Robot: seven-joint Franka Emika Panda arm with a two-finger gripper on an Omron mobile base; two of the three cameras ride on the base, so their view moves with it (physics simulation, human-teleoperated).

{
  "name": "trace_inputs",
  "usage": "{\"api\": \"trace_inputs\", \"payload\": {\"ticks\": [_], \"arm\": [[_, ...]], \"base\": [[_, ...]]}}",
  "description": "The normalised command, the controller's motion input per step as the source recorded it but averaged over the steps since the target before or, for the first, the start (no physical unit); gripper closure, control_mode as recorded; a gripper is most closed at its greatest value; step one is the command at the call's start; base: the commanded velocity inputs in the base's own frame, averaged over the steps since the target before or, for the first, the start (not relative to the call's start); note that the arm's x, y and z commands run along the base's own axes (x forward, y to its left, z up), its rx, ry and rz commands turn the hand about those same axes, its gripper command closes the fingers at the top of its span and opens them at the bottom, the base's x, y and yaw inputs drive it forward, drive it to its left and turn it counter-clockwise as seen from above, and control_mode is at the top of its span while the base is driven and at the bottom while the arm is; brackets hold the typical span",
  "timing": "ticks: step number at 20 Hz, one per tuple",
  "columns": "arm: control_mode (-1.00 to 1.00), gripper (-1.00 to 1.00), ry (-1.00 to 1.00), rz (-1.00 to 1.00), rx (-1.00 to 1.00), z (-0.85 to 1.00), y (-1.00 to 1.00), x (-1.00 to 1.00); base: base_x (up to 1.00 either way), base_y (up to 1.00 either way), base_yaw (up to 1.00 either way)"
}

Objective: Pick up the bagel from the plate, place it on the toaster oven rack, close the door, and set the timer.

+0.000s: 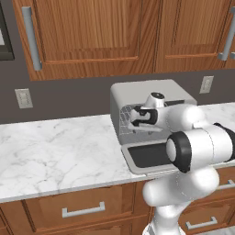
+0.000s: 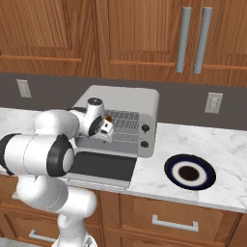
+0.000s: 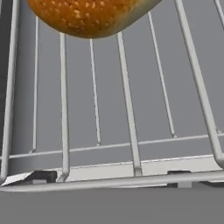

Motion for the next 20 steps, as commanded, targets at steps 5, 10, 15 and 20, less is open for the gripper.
{"api": "trace_inputs", "payload": {"ticks": [5,10,15,20], "arm": [[-1.0,-1.0,-0.13,0.02,-0.06,0.29,0.0,-0.93],[-1.0,-1.0,-0.09,0.02,-0.08,0.67,0.0,-1.0],[-1.0,-1.0,-0.05,0.05,-0.12,0.81,0.24,-1.0],[-1.0,-1.0,-0.03,0.1,-0.28,0.29,0.6,-1.0]], "base": [[0.0,0.0,0.0],[0.0,0.0,0.0],[0.0,0.0,0.0],[0.0,0.0,0.0]]}}
